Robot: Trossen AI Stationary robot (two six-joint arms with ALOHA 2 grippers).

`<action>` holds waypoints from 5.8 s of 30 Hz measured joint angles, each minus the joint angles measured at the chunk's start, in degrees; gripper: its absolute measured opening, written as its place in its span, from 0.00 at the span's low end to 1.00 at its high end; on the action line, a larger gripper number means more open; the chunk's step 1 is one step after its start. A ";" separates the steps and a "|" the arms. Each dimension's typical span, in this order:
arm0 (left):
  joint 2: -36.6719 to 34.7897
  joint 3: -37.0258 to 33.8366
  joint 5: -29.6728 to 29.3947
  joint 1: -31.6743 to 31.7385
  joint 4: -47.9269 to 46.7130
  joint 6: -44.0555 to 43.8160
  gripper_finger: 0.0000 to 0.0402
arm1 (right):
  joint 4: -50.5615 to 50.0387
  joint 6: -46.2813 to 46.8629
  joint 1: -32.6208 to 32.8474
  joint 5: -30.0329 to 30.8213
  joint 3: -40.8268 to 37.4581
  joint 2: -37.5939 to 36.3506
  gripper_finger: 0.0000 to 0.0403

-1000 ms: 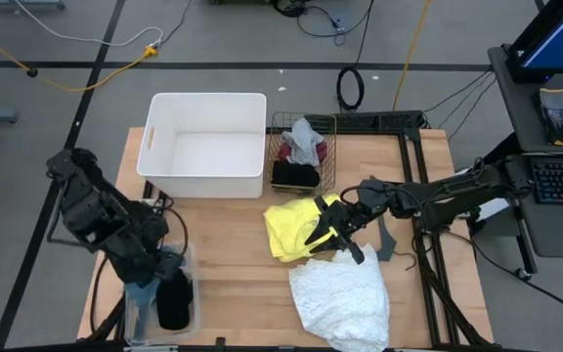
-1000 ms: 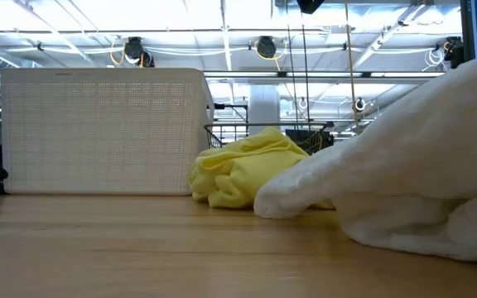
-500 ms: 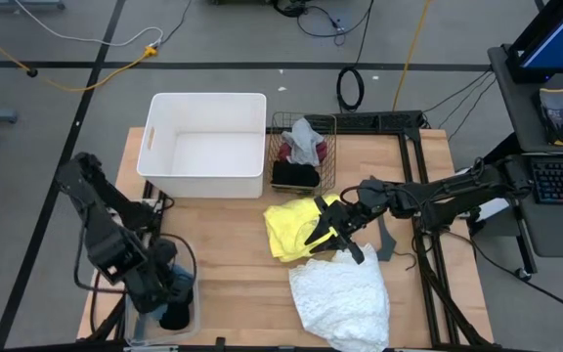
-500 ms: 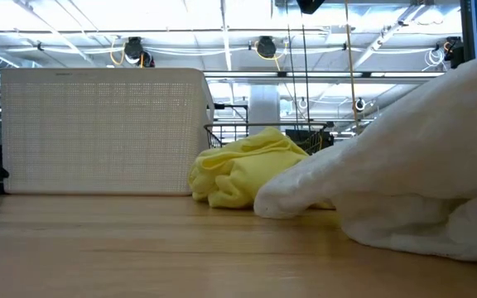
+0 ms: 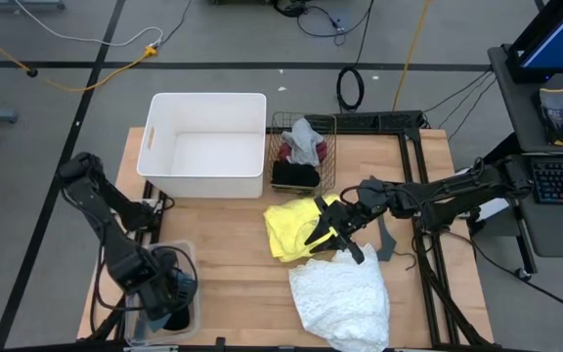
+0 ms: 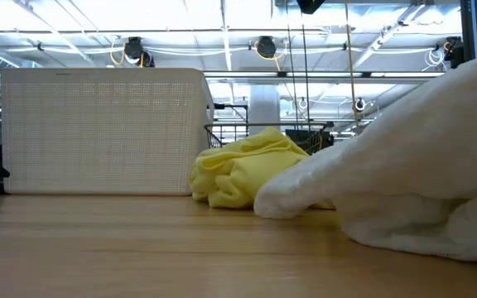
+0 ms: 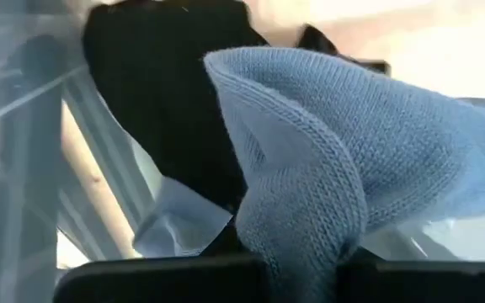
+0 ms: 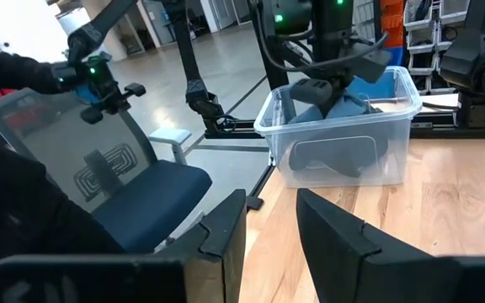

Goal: Pick & Place Cloths
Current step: Put the gray sock into the transparent bin, then put the yellow sweater into the white bin, then adjust the wire basket

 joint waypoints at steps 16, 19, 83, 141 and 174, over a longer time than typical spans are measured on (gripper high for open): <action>-0.02 -7.60 1.40 0.02 6.98 -3.17 0.10 | -0.02 1.34 0.00 -0.02 0.00 0.00 0.25; -0.02 -7.60 1.45 0.02 6.97 -3.19 0.16 | -0.02 1.34 0.00 -0.02 0.00 0.00 0.25; -14.45 5.14 -48.56 14.47 23.93 55.38 0.60 | -53.18 1.74 -7.40 24.34 0.00 0.04 0.60; -14.40 5.12 -48.17 15.23 23.76 59.92 0.60 | -35.57 8.91 -13.24 29.28 -9.92 7.42 0.01; -14.40 5.10 -48.56 16.30 23.79 60.70 0.60 | -18.79 -16.54 -3.71 40.39 -8.99 -2.22 0.01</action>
